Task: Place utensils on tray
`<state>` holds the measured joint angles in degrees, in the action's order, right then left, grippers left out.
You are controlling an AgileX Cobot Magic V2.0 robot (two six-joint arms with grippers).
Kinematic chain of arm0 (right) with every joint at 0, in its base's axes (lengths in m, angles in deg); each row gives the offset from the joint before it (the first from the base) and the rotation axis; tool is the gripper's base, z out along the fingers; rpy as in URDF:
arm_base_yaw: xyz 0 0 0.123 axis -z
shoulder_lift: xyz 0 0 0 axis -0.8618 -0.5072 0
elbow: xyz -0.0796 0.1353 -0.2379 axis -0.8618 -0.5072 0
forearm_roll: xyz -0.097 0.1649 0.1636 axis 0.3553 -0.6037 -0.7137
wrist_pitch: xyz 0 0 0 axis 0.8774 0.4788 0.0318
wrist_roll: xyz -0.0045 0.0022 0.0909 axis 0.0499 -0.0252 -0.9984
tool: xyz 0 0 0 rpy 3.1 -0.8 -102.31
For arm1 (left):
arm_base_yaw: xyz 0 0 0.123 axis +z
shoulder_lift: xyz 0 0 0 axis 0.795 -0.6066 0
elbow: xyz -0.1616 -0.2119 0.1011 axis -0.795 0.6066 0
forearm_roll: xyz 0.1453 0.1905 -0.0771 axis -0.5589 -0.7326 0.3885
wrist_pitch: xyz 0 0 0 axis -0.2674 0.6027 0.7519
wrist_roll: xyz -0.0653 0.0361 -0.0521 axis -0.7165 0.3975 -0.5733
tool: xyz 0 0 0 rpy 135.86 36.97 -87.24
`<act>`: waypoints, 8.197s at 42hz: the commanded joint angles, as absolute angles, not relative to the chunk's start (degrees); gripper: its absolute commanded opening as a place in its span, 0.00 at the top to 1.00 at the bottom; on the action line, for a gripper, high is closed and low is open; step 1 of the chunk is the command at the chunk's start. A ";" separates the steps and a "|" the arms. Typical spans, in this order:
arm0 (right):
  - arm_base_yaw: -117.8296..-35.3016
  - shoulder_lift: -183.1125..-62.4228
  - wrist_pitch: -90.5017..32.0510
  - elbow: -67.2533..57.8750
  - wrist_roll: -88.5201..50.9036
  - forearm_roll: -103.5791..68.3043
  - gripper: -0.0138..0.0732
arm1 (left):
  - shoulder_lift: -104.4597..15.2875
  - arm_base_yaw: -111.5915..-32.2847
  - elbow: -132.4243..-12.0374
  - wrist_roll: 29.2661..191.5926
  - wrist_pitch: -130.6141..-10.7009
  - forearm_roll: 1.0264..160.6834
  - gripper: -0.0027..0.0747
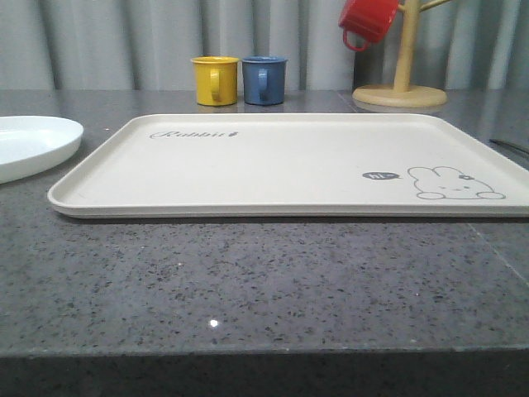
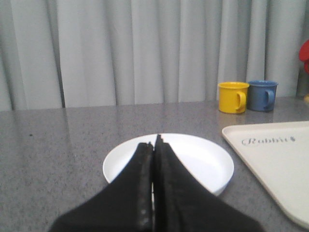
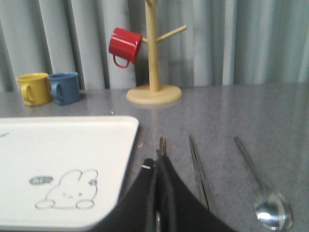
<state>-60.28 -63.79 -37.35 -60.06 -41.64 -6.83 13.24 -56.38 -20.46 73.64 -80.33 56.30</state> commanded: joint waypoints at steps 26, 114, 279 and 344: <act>-60.07 -92.84 -8.22 -27.13 -41.23 -6.65 0.97 | -12.70 -56.34 -59.61 73.58 -44.22 56.83 0.99; -60.07 -97.68 -5.18 -27.13 -38.99 -6.71 0.37 | -75.30 -34.55 -80.73 94.44 -40.70 81.52 0.60; -60.07 -97.68 -5.18 -27.13 -38.99 -6.71 0.37 | -17.83 -88.80 -66.30 70.63 -38.66 49.18 0.55; -58.97 -137.65 18.95 5.96 -39.24 -3.41 0.37 | -17.83 -88.80 -66.30 70.63 -38.66 49.18 0.56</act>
<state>-59.47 -135.35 19.90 2.30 -39.47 -4.14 -17.56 -88.42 -64.83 71.25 -34.29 49.44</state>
